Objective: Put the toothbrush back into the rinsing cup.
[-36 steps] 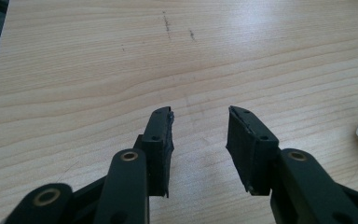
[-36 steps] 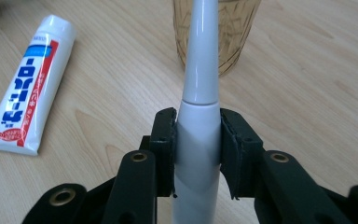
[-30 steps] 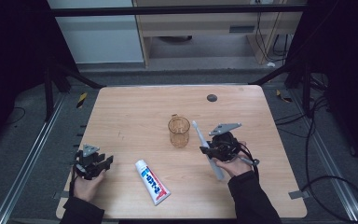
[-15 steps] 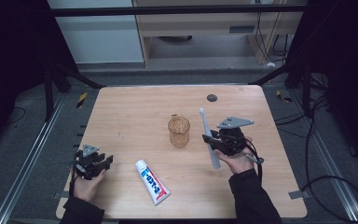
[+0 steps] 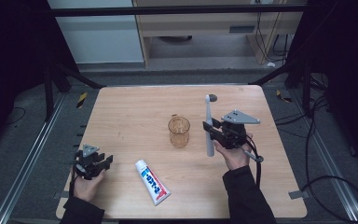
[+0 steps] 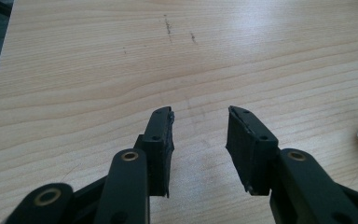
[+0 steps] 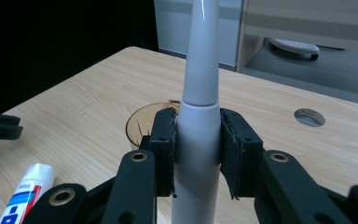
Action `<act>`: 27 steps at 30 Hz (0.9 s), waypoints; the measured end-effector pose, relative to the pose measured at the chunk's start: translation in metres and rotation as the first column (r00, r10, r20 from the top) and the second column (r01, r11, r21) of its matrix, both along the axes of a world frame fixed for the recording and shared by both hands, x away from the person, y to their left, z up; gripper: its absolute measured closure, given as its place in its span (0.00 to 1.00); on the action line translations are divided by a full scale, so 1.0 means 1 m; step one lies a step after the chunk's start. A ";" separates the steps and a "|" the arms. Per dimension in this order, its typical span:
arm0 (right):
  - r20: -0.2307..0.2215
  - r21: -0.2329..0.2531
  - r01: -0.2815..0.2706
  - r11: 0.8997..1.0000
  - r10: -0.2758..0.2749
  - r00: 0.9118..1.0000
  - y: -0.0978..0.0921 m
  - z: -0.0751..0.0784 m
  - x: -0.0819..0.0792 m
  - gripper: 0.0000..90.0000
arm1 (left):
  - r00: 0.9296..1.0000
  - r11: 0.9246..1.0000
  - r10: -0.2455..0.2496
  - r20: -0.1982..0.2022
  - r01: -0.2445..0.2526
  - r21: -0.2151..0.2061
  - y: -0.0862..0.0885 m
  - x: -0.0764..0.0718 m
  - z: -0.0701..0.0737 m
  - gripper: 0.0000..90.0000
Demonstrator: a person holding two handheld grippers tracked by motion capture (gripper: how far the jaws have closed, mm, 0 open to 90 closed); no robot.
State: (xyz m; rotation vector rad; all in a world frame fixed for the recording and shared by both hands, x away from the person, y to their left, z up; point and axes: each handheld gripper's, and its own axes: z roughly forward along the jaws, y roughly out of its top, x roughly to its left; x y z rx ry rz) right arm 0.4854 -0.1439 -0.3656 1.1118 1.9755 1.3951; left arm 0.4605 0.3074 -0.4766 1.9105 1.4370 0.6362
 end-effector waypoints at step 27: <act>0.146 0.171 0.091 0.981 -0.117 0.982 0.028 0.018 0.016 0.76 | 1.000 1.000 0.004 0.010 -0.004 0.001 0.001 0.000 0.000 0.66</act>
